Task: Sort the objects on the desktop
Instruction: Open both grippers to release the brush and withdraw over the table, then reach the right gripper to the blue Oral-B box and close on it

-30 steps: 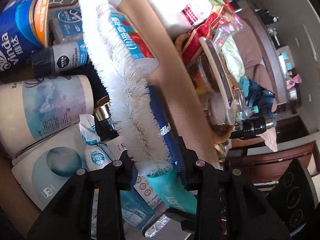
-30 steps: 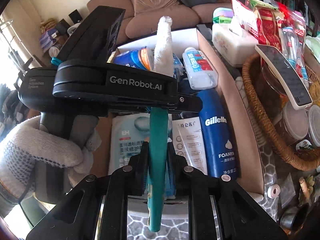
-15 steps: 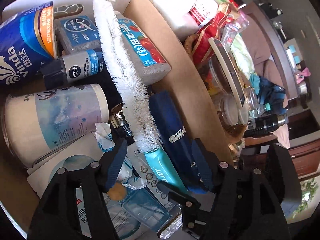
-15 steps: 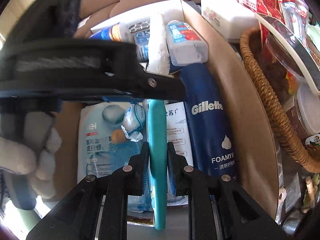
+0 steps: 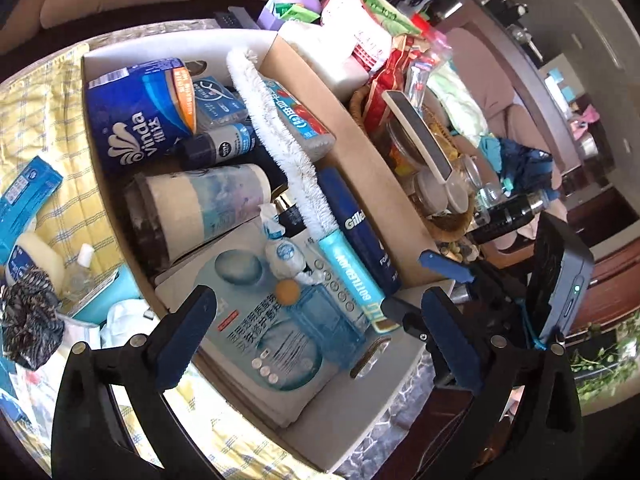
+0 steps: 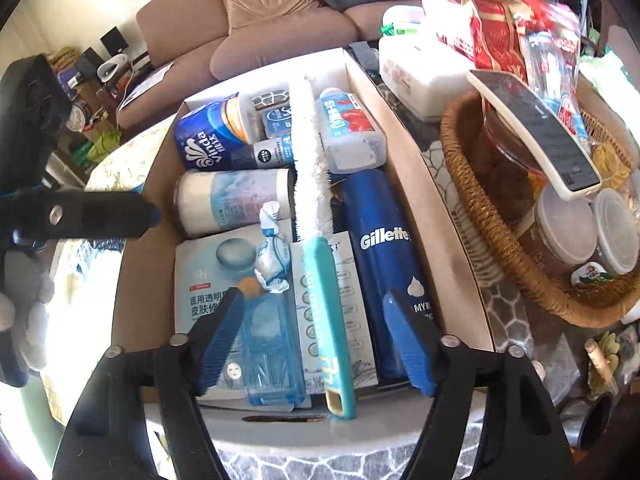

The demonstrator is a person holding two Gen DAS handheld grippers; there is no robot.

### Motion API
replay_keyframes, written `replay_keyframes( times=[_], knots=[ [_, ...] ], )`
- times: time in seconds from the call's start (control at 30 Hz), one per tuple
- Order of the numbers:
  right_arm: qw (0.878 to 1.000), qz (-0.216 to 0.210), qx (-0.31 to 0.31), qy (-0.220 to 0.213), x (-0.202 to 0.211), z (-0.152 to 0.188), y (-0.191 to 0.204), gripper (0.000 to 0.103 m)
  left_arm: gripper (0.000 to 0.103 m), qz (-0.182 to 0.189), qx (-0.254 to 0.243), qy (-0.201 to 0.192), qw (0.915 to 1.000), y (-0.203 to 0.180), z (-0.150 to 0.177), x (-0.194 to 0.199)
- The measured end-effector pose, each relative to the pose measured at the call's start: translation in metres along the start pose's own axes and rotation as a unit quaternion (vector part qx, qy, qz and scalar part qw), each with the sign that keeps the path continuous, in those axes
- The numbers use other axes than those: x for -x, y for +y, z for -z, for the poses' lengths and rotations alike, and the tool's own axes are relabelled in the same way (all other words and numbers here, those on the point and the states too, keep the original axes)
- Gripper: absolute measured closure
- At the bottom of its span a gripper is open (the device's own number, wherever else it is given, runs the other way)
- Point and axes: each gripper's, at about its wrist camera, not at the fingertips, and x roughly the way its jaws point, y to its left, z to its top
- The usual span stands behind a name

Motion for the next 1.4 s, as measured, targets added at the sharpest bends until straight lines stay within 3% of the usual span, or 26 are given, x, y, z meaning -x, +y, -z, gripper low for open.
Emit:
replay_keyframes(
  times=[0.2,0.73,1.13,1.23,1.4],
  knots=[
    [0.999,0.034,0.024,-0.006,0.011,0.005,0.033,0.000,0.000,0.004,0.007,-0.014,0.9999,0.007,0.029,0.030],
    [0.999,0.038,0.026,-0.026,0.040,0.030,0.108,0.000,0.000,-0.018,-0.011,-0.032,0.9993,0.036,0.100,0.105],
    [0.996,-0.024,0.082,-0.037,0.049,0.064,0.205,0.000,0.000,-0.083,0.006,-0.081,0.9932,0.124,0.208,0.184],
    [0.993,-0.029,0.109,-0.029,0.037,0.079,0.233,0.000,0.000,-0.102,0.019,-0.087,0.9908,0.148,0.238,0.190],
    [0.990,-0.040,0.137,0.004,-0.005,0.108,0.263,0.004,0.000,-0.094,0.045,-0.086,0.9909,0.181,0.280,0.185]
  ],
)
